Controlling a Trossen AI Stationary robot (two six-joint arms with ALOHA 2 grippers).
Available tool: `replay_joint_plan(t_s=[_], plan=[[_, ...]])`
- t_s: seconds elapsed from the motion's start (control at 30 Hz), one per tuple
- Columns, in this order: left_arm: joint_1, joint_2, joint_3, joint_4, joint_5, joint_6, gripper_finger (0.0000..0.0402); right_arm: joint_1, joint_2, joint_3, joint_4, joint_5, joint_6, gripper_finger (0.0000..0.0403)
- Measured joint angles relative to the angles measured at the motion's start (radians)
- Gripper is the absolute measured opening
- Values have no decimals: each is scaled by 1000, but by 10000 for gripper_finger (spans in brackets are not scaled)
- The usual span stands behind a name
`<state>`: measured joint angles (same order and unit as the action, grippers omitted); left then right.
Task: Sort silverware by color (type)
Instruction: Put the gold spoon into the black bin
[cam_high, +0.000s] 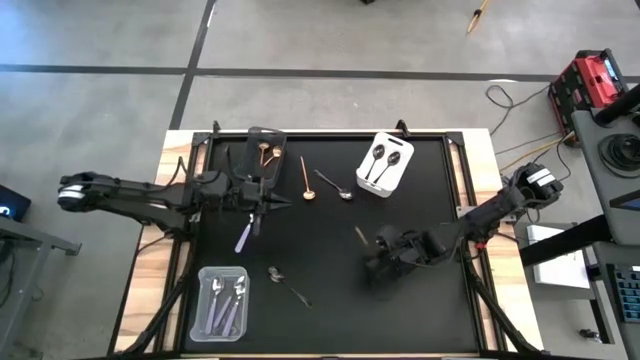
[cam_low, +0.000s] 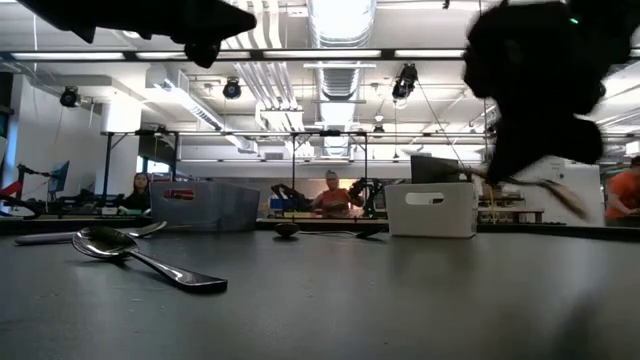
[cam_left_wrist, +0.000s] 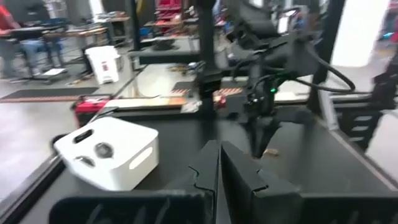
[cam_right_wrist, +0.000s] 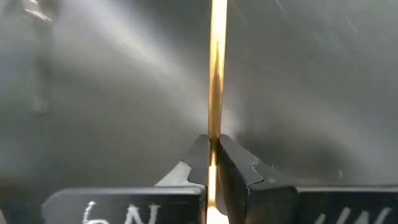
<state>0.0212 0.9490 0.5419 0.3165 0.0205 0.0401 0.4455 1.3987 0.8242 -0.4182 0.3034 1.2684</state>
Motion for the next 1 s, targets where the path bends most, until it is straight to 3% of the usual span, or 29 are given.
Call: replay_joint_plan(t_s=[0.17,0.4,0.67,0.87,1.0], plan=[[0,57,0,81,51,-25,25,-44,4,1,228,65,-242,9],[0,137,0,192,128,-67,76,-121,4,2,517,56,-584,9],[-1,218,0,311,138,-102,124,-177,20,2,792,-82,-876,9],[-3,289,0,450,311,-113,134,-191,25,2,939,-181,-1017,9],[-5,361,0,595,332,-145,135,-198,25,2,981,-244,-1057,9]])
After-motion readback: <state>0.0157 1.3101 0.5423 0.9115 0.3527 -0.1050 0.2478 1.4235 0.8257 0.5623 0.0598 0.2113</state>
